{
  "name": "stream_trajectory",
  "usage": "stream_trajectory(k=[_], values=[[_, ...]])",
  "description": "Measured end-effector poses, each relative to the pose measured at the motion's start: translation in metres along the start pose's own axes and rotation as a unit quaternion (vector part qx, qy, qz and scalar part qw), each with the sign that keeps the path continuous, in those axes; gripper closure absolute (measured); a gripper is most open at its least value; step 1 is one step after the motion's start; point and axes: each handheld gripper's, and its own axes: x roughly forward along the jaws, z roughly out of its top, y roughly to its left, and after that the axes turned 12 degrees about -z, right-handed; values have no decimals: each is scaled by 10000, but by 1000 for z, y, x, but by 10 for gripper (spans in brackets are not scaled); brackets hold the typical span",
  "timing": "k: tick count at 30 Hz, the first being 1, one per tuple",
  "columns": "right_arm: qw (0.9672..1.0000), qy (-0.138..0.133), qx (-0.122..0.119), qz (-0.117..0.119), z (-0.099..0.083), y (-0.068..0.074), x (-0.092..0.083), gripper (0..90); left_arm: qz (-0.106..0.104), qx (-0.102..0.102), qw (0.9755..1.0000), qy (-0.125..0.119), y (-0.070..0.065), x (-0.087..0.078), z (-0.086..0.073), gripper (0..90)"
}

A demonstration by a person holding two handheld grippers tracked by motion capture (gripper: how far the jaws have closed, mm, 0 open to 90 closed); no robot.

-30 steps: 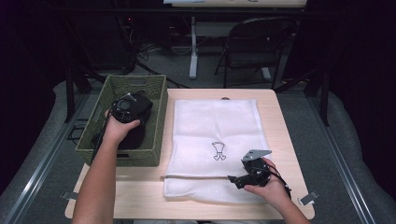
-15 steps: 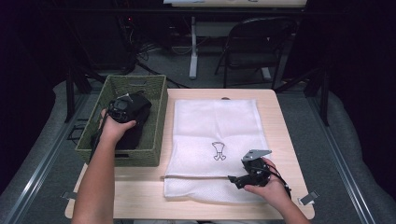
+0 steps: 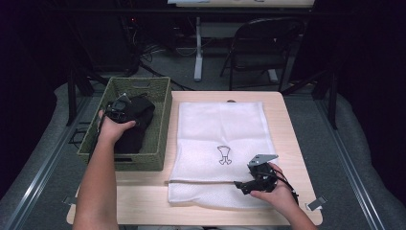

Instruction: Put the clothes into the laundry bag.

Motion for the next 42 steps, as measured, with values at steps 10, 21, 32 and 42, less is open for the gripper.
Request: stream_trajectory(k=[10,21,32,42], values=[[10000,11,28,-22,-3,-2,-2,145,-196,-108,9996,152,6,14,0,0],[10000,46,18,24,-4,-1,-2,157,-224,-95,9997,91,7,19,-5,0],[10000,24,16,50,-4,-2,-2,185,-157,-85,9997,164,4,25,-5,14],[10000,46,-7,51,-5,-2,-2,185,-167,-40,9997,184,3,28,-4,50]])
